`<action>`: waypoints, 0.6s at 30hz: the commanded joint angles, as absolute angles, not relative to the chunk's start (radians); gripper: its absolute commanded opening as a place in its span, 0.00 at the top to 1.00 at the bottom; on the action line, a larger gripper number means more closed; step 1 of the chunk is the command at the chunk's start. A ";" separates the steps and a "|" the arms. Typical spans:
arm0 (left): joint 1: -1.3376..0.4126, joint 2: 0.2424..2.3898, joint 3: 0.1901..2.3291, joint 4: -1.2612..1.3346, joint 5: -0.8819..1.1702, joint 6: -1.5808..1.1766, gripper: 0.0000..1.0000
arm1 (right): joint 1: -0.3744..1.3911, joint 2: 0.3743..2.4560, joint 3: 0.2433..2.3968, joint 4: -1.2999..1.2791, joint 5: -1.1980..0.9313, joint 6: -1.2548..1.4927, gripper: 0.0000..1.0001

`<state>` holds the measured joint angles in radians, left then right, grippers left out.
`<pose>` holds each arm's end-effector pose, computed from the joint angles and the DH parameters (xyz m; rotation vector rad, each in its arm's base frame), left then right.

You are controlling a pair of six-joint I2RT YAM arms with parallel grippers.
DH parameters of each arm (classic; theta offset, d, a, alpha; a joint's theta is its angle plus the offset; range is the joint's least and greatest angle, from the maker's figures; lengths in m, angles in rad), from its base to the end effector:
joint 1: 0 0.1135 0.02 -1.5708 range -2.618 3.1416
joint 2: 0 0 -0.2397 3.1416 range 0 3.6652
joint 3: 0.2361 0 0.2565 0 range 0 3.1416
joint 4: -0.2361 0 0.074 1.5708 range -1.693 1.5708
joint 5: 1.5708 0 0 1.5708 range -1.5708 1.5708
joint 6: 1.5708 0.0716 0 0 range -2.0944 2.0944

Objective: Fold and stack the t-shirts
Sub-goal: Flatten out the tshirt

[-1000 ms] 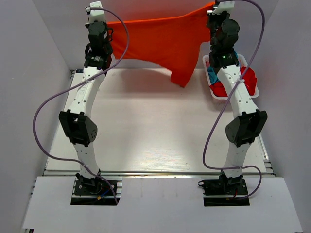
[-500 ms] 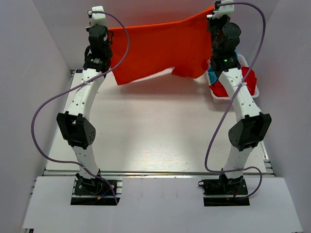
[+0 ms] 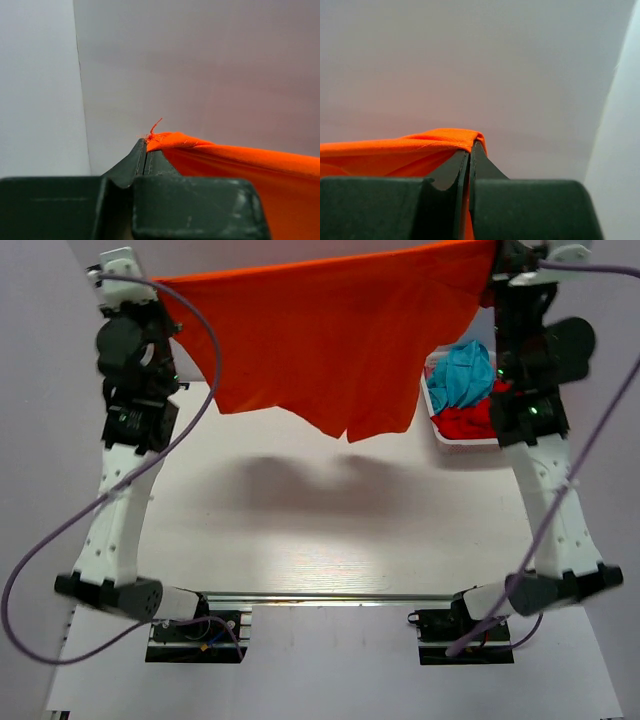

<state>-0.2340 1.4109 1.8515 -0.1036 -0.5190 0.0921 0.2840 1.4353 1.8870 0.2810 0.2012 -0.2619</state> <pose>0.3101 -0.0374 0.5558 -0.2486 1.2578 0.1980 0.2852 0.0684 0.6103 -0.0429 0.8552 -0.0636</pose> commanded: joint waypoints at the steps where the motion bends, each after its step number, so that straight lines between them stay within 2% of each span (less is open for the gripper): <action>1: -0.219 1.266 1.786 -0.115 -0.510 0.083 1.00 | 0.272 1.284 1.830 0.331 0.212 -0.275 1.00; 6: -0.219 1.117 1.758 -0.162 -0.419 0.038 1.00 | 0.272 1.102 1.778 0.213 0.073 -0.261 1.00; 12: -0.219 0.974 1.767 -0.230 -0.243 -0.011 1.00 | 0.270 0.930 1.713 0.170 0.057 -0.247 1.00; 18: -0.210 0.884 1.758 -0.301 -0.152 -0.044 1.00 | 0.271 0.804 1.655 0.104 0.014 -0.207 1.00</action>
